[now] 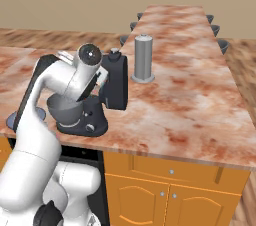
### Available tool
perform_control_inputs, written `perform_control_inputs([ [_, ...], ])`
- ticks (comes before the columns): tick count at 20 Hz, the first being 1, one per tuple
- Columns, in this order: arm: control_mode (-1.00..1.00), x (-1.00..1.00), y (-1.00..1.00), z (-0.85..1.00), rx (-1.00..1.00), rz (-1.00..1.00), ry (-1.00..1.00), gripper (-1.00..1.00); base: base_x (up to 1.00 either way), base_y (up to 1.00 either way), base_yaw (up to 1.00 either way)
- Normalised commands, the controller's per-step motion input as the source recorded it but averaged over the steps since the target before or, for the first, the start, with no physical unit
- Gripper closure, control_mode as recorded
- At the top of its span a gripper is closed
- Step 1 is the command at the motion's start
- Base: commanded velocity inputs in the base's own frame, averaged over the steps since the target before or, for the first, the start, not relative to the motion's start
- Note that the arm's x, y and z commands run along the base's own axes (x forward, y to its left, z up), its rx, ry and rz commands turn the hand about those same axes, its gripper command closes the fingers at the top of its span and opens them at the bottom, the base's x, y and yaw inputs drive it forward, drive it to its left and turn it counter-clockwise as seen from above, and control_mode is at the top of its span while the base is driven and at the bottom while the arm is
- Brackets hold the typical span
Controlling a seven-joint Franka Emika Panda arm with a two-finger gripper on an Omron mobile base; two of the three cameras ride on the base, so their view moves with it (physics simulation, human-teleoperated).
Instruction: Add butter and sugar cubes to the stand mixer bowl and then turn on the stand mixer to begin making frosting.
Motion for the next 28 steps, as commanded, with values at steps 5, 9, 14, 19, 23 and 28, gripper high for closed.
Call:
perform_control_inputs([
  [5, -1.00, 0.05, -0.94, 0.23, 0.20, 0.00, -0.09, -1.00, 0.00, 0.00, 0.00],
  [9, -1.00, 0.18, -0.67, -0.11, 0.08, 0.00, -0.08, -1.00, 0.00, 0.00, 0.00],
  [14, -1.00, 0.14, -0.62, -0.10, 0.07, 0.00, -0.09, -1.00, 0.00, 0.00, 0.00],
  [19, -1.00, 0.30, -0.41, -0.02, 0.11, 0.03, -0.04, -1.00, 0.00, 0.00, 0.00],
  [23, -1.00, 0.47, -0.08, -0.03, 0.13, 0.07, 0.00, -1.00, 0.00, 0.00, 0.00],
  [28, -1.00, 0.58, 0.00, -0.12, 0.12, 0.11, 0.00, -1.00, 0.00, 0.00, 0.00],
])
